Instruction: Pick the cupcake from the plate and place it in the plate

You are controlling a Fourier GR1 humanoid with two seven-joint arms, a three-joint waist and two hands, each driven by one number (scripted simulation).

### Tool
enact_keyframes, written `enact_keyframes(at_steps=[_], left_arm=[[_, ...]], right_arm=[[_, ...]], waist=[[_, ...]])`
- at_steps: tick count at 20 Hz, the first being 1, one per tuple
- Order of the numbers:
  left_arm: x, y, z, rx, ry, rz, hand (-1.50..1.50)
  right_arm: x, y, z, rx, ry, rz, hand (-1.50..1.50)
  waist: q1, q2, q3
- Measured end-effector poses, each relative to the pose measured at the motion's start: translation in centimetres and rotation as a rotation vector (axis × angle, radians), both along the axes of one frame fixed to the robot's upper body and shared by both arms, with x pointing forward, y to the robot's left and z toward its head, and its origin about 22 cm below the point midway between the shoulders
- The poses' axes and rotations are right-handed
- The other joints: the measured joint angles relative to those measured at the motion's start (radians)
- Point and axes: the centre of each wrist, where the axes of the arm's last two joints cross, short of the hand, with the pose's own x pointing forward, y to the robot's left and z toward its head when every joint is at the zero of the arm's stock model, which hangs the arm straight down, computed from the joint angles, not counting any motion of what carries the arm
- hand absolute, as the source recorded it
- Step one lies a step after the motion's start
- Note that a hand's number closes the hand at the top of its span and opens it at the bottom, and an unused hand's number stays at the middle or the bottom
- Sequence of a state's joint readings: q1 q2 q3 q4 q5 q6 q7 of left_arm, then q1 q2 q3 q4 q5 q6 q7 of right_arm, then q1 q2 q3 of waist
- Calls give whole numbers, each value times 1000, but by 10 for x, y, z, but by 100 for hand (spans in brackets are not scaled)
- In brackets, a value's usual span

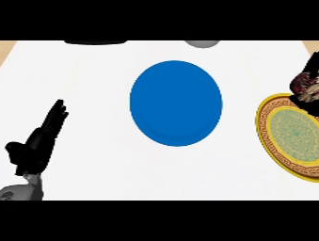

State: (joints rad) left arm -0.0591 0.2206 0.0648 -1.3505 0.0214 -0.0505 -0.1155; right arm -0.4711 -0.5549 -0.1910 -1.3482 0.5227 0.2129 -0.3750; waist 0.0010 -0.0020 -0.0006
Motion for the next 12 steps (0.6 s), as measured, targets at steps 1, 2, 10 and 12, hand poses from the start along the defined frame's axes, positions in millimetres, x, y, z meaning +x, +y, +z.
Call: enact_keyframes(at_steps=[1,2,10,12], left_arm=[[-4,0,-1,-2,5,0,0],[-3,-2,-2,-1,8,-1,0],[1,-2,4,-3,5,-12,0],[-2,-3,0,1,3,-12,0]], right_arm=[[2,11,1,3,-1,6,150],[3,23,-1,2,0,14,150],[23,97,1,6,72,98,150],[28,118,-6,11,88,117,150]], waist=[[1,0,0],[1,0,0],[8,2,0],[9,3,0]])
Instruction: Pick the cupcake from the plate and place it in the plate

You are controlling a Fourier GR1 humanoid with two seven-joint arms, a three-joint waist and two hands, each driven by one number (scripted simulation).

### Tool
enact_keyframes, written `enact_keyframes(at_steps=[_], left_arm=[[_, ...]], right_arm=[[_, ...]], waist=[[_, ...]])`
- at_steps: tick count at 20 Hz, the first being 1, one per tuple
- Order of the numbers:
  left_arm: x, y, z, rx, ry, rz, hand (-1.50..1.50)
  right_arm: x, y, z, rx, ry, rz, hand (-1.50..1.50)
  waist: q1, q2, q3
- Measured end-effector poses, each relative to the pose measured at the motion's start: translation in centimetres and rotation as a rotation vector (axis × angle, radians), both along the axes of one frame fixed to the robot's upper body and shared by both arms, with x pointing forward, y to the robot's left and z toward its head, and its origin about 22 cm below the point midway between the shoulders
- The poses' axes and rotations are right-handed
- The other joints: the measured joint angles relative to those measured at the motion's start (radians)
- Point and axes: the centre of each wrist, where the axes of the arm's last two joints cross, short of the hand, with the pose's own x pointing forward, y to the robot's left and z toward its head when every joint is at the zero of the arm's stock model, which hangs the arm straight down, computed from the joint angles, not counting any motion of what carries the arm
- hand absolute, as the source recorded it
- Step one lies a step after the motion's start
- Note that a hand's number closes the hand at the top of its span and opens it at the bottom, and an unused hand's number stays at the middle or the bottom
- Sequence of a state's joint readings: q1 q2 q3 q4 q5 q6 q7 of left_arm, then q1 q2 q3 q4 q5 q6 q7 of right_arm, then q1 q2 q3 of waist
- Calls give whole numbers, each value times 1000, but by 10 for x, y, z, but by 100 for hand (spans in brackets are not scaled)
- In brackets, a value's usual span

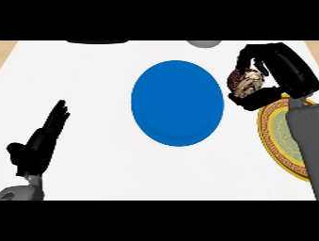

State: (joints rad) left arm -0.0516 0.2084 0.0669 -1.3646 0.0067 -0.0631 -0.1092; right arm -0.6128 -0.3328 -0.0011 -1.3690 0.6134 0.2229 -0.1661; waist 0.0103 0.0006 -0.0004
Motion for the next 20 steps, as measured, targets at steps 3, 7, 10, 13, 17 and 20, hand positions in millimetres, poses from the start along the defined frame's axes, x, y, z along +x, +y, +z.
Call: enact_keyframes(at_steps=[3,7,10,13,17,20], left_arm=[[0,0,-3,2,4,0,0],[2,0,0,6,-3,6,0],[1,3,4,4,-5,2,0],[3,-2,3,1,-3,-5,0],[6,-1,2,2,0,-9,0],[8,-3,5,3,-2,-11,0]], right_arm=[[10,29,-10,1,17,25,150],[17,71,-25,5,38,39,150],[21,96,-41,4,51,36,150],[26,108,-54,100,94,-10,-150],[32,128,-69,137,142,-76,-150],[37,138,-76,154,192,-108,-150]], waist=[[1,1,0],[1,1,0],[2,1,0],[7,3,0],[8,3,0],[9,3,0]])
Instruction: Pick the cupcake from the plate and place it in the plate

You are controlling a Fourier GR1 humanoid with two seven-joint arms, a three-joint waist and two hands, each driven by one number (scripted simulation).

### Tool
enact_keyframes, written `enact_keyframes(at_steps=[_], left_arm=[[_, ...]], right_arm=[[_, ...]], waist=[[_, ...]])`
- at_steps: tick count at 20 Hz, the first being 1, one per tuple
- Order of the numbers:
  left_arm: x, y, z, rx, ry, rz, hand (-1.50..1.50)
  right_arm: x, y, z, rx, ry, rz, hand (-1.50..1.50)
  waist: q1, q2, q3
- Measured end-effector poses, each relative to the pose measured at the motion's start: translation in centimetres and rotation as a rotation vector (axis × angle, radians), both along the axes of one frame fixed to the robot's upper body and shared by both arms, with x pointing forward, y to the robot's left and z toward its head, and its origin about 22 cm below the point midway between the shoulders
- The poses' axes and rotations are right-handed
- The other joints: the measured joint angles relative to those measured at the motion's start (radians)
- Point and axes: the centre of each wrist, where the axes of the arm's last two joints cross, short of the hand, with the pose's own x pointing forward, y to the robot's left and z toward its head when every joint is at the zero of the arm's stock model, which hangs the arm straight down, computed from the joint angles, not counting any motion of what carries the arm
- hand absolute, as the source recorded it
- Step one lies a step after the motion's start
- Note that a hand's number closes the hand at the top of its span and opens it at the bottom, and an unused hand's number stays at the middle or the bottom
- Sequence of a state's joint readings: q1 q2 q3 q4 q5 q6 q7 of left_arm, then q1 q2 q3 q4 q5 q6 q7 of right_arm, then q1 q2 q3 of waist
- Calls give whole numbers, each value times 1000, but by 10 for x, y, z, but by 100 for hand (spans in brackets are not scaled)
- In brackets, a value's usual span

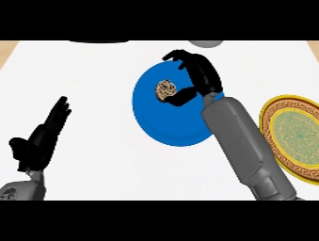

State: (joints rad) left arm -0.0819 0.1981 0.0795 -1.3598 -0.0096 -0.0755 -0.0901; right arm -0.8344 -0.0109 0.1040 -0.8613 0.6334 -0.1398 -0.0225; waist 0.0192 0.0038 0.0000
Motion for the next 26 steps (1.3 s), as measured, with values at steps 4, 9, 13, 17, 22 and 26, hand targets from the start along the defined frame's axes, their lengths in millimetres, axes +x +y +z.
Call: enact_keyframes(at_steps=[4,9,13,17,22,26], left_arm=[[-4,3,2,0,-4,-4,0],[-3,3,0,-2,-1,6,0],[-7,1,-4,-1,-4,12,0],[-2,5,-3,-2,-7,14,0],[-5,4,-4,-9,-7,4,0],[-2,2,-1,0,-8,0,0]], right_arm=[[4,2,-10,84,38,-36,-150],[11,-17,-9,304,29,-86,-150],[18,-52,-6,474,59,-109,-150],[21,-108,-11,589,85,-105,-150],[15,-183,-24,633,67,-85,-150],[7,-228,-31,623,55,-41,-150]], waist=[[3,1,0],[-3,1,0],[-8,1,1],[-10,1,1],[-4,3,1],[3,6,1]])
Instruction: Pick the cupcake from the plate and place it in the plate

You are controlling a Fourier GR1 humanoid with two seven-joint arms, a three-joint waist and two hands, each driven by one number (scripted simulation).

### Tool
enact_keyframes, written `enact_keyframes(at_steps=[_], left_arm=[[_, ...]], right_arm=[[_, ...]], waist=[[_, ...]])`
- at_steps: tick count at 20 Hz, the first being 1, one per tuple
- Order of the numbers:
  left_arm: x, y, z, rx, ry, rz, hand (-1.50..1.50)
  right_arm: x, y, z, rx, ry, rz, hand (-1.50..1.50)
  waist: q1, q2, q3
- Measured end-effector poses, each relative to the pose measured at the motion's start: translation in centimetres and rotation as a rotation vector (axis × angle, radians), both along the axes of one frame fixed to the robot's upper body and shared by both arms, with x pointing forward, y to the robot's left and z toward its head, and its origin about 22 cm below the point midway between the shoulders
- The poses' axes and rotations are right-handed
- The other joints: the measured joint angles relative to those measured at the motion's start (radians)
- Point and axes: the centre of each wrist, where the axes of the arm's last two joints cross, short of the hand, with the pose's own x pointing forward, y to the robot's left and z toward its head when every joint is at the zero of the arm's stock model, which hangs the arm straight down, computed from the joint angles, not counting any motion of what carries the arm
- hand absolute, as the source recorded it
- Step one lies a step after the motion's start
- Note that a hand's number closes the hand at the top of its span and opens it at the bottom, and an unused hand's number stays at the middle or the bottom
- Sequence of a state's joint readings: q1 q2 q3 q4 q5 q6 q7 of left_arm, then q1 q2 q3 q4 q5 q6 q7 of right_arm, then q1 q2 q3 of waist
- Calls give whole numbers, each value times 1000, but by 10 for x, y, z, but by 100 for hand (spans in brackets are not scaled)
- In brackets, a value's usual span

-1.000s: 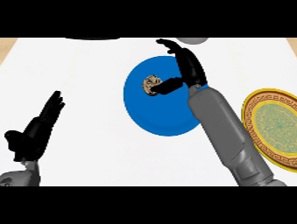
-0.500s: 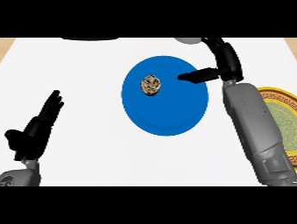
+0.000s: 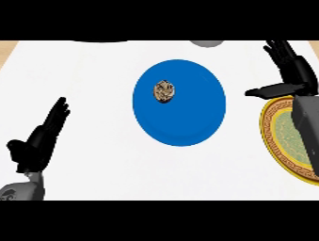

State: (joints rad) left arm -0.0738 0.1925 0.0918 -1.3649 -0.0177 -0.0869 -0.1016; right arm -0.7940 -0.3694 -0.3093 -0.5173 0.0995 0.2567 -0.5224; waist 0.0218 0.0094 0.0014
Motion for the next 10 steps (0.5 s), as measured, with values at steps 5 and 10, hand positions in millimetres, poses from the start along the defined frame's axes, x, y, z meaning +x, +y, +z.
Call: enact_keyframes(at_steps=[5,10], left_arm=[[2,-3,0,-3,-1,-7,0],[6,-2,-1,-5,-5,-16,0]], right_arm=[[-15,-36,-17,-35,-11,33,-150],[-23,-50,-26,-67,-20,38,-150]], waist=[[10,4,1],[17,7,1]])
